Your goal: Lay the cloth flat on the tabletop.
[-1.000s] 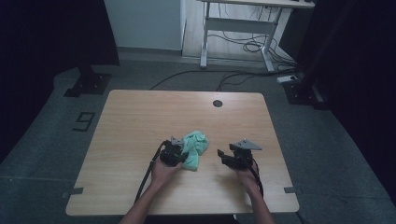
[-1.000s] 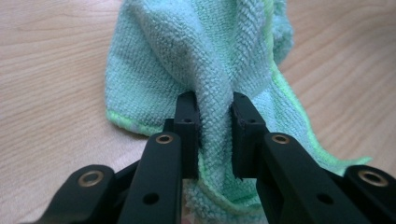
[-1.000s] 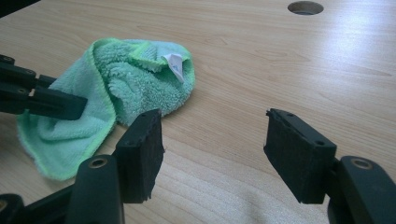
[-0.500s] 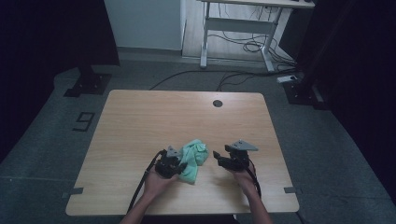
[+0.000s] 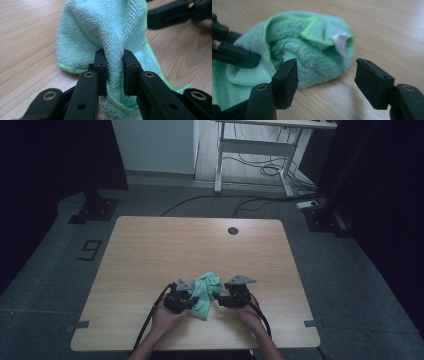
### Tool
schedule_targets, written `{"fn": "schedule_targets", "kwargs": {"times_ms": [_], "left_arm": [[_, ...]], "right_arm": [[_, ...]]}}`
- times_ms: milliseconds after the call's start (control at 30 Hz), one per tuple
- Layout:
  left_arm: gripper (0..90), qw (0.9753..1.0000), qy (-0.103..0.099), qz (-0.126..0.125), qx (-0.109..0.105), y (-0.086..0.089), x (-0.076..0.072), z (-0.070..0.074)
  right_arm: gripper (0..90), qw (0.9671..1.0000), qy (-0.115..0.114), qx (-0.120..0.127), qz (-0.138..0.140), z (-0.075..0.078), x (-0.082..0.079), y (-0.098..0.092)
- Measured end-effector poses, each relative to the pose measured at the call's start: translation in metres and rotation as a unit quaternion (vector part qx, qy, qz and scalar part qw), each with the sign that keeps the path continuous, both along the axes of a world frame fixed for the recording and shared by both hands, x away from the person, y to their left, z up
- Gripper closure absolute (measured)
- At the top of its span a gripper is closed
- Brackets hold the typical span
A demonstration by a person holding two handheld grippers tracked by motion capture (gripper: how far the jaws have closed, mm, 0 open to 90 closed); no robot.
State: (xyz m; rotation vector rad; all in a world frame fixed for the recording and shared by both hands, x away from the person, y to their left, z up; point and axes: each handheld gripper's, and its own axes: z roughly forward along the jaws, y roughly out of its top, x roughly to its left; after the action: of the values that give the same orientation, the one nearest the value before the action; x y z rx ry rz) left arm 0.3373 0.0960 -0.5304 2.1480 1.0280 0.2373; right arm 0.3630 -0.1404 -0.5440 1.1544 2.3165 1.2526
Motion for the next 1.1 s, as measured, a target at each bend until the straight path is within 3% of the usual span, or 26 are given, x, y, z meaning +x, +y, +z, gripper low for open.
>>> {"fn": "schedule_targets", "kwargs": {"times_ms": [300,400,600,800,1100], "left_arm": [[76.5,1.0,0.001,0.001,-0.004,0.003,-0.001,0.0],[76.5,1.0,0.001,0.002,-0.004,0.004,-0.001,0.001],[76.4,1.0,-0.001,0.004,-0.007,0.004,-0.001,0.002],[76.5,0.9999,-0.007,0.008,-0.011,0.009,-0.002,0.005],[76.1,0.999,-0.02,0.013,-0.037,0.021,-0.007,0.02]], "right_arm": [[37.7,0.9993,0.0,-0.032,0.021,-0.009,-0.002,0.019],[46.6,0.9986,-0.013,-0.048,0.019,-0.008,-0.003,0.021],[72.1,0.9984,-0.017,-0.053,0.014,-0.008,-0.002,0.02],[78.6,0.9971,-0.027,-0.068,0.02,-0.004,-0.005,0.018],[80.3,0.9982,-0.047,-0.036,0.011,0.02,-0.014,-0.002]]}}
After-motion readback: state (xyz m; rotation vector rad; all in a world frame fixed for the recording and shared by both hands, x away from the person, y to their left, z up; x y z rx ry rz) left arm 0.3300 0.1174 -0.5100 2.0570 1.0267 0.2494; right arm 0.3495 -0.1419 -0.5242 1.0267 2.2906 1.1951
